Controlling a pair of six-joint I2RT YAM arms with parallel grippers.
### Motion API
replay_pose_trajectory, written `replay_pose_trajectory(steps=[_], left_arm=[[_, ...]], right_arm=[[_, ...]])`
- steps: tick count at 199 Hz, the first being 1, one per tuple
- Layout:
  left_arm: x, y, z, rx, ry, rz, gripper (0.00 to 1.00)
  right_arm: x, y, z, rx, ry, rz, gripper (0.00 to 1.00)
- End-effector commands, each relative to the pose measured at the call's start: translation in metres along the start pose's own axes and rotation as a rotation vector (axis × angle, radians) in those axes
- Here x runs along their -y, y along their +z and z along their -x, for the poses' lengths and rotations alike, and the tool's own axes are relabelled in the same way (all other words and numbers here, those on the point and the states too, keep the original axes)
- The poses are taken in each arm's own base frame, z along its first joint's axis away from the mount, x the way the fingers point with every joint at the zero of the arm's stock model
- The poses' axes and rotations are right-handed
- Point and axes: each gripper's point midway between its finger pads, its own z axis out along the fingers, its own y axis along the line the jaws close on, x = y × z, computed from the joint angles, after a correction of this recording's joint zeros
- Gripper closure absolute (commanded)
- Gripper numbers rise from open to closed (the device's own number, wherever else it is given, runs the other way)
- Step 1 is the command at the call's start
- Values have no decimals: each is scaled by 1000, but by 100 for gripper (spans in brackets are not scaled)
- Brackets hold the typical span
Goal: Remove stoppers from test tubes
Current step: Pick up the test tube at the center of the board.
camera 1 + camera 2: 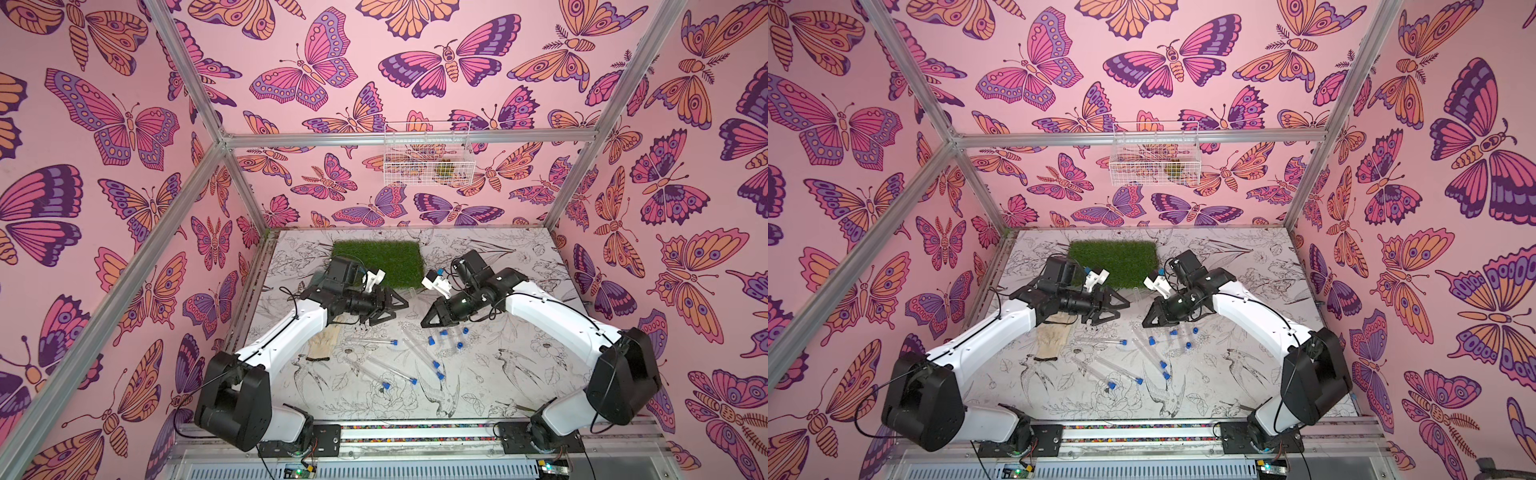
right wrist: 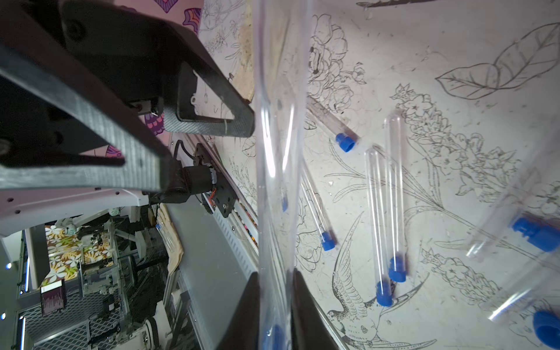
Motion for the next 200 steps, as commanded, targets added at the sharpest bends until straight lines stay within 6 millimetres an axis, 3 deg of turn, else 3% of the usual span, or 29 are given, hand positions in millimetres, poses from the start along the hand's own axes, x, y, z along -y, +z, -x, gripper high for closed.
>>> replay_pose_trajectory(steps=[1, 53, 200], left_arm=[[15, 6, 0, -27, 67, -29, 31], [17, 19, -4, -59, 82, -20, 35], [12, 25, -5, -36, 115, 33, 54]], right_arm=[[-15, 4, -1, -22, -18, 51, 80], [-21, 5, -3, -25, -32, 60, 80], [-27, 12, 1, -27, -36, 77, 81]])
